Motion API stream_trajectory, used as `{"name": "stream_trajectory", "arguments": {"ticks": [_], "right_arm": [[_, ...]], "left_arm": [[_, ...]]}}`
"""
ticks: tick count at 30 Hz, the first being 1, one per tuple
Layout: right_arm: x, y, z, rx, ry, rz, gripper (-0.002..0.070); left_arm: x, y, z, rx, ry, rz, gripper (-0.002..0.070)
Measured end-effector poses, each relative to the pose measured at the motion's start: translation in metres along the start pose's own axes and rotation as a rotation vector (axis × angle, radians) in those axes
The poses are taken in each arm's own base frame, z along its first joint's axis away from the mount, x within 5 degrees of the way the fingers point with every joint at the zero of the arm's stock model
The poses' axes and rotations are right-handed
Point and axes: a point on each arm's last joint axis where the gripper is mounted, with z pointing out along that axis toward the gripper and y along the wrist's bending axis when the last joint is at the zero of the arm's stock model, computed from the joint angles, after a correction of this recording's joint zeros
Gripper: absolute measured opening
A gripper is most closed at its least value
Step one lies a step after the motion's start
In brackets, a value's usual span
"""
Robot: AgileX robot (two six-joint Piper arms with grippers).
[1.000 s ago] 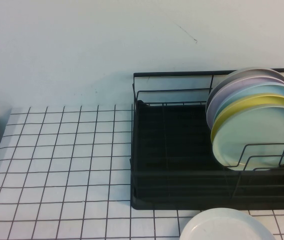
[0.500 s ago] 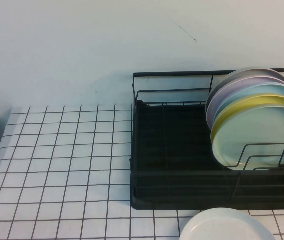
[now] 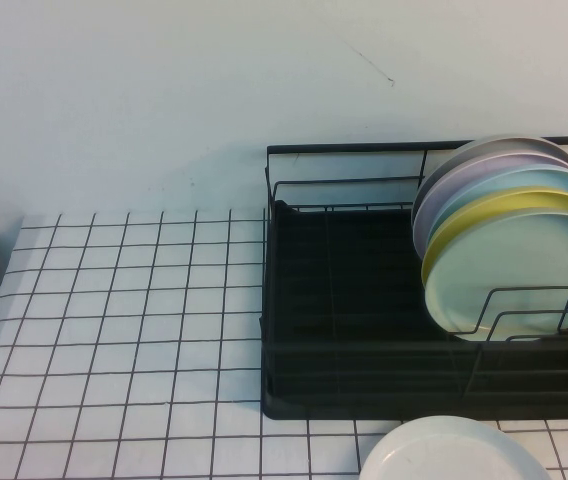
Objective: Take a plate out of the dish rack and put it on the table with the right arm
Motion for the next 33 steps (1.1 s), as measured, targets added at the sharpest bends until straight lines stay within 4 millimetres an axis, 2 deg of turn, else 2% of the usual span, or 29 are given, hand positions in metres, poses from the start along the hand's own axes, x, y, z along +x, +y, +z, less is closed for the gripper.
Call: {"name": "stream_trajectory", "arguments": {"ticks": [2,11,14,18,28,33], "right_arm": [[0.0,0.001,0.0,-0.013,-0.003,0.048,-0.0002],[-0.012,0.021,-0.003,-0.283,-0.037,0.84,-0.0002],[-0.017,0.023,-0.004,-0.335,-0.052,0.976,-0.0002],[-0.018,0.023,-0.005,-0.345,-0.07,0.997,-0.0002],[-0.018,0.024,-0.005,-0.34,-0.097,0.804,-0.0002],[-0.02,0.024,-0.005,-0.35,-0.104,0.818,-0.0002]], "left_arm": [[0.0,0.0,0.0,0.0,0.0,0.0,-0.0004],[0.0,0.0,0.0,0.0,0.0,0.0,-0.0004],[0.0,0.0,0.0,0.0,0.0,0.0,-0.0004],[0.0,0.0,0.0,0.0,0.0,0.0,-0.0004],[0.0,0.0,0.0,0.0,0.0,0.0,-0.0004],[0.0,0.0,0.0,0.0,0.0,0.0,-0.0004]]}}
